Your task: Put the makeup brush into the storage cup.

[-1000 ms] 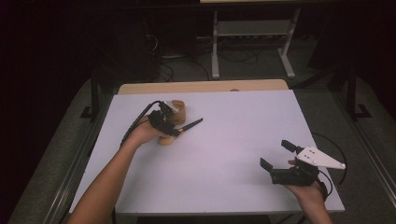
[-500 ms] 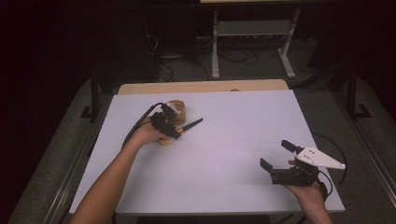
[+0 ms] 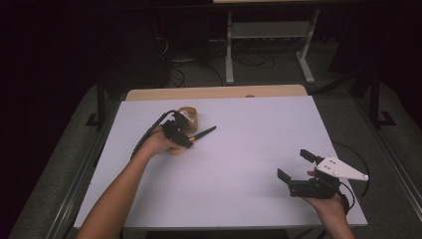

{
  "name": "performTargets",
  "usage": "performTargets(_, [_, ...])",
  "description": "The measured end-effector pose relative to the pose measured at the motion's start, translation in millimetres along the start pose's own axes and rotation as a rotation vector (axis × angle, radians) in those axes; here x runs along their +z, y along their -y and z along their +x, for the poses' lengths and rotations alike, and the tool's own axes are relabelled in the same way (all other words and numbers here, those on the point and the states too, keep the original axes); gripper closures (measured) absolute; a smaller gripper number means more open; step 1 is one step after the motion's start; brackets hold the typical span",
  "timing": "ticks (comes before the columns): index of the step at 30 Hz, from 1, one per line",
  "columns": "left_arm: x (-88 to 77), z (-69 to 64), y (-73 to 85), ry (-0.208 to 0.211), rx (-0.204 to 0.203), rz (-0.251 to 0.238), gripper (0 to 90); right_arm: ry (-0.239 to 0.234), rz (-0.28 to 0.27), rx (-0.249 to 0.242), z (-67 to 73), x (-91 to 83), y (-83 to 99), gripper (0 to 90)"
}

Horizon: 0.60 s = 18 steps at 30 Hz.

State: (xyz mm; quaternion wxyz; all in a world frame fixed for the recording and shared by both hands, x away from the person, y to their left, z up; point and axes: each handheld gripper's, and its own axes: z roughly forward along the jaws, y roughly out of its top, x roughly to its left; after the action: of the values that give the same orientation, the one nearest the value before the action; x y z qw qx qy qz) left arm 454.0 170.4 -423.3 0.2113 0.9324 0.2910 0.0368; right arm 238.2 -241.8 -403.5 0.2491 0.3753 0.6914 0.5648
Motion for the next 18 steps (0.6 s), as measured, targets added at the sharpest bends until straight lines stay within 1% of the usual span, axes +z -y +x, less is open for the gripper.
performTargets(6, [0.1, -0.3, -0.3, -0.002, -0.003, 0.001, 62.4, -0.001, 0.001, -0.001, 0.4, 0.1, 0.0, 0.0])
performTargets(13, [0.2, -2.0, -1.0, -0.017, 0.009, 0.007, 62.7, -0.001, 0.001, -0.001, 0.3, -0.3, 0.0, 0.0])
performTargets(16, [-0.2, -1.7, -1.0, -0.014, 0.008, 0.006, 62.8, 0.0, 0.001, 0.0, -0.2, -0.4, 0.0, 0.0])
performTargets(17, [-2.1, -1.8, -1.3, -0.004, 0.002, -0.004, 62.8, 0.001, 0.0, 0.001, -0.5, -0.4, 0.1, 0.0])
performTargets(18, [-3.7, -1.9, -1.7, -0.005, 0.004, -0.011, 62.8, 0.0, 0.0, 0.0, -0.6, -0.4, 0.1, 0.0])
